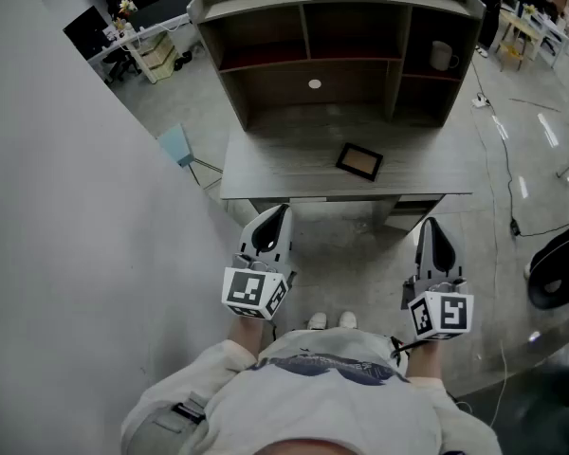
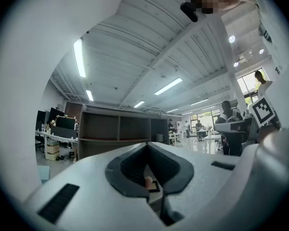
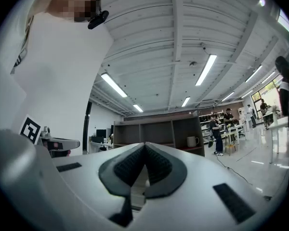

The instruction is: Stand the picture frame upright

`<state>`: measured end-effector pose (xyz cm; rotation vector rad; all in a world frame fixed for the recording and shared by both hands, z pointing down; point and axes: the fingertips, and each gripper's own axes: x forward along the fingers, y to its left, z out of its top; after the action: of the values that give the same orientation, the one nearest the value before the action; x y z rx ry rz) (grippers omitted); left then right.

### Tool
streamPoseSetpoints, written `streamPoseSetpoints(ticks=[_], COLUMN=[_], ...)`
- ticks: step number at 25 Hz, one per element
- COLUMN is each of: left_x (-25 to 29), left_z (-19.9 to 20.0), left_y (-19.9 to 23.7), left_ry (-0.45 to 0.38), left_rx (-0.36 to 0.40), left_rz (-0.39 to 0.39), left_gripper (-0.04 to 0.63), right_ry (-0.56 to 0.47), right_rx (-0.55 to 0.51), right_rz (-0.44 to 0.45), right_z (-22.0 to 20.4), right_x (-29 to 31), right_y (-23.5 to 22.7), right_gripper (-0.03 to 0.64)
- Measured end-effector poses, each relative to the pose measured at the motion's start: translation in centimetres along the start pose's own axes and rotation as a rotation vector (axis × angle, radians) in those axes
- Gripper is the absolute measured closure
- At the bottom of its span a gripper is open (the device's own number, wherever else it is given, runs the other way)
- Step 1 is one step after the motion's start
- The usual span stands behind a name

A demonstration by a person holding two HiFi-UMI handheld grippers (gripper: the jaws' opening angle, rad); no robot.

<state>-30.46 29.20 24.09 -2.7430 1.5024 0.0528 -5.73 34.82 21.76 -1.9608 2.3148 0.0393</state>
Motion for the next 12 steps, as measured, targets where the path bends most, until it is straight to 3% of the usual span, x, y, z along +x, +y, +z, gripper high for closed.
streamPoseSetpoints(ticks=[12], left_x=[0.25], left_z=[-0.49], left_y=[-0.15], left_ry=[0.012], left_rx=[-0.012], left_rz=[0.005], left_gripper=[0.589], right_ry=[0.017], right_rx=[-0.021], right_rz=[-0.001], right_z=[-0.41], right_x=[-0.30], right_y=[-0.16], right_gripper=[0.620])
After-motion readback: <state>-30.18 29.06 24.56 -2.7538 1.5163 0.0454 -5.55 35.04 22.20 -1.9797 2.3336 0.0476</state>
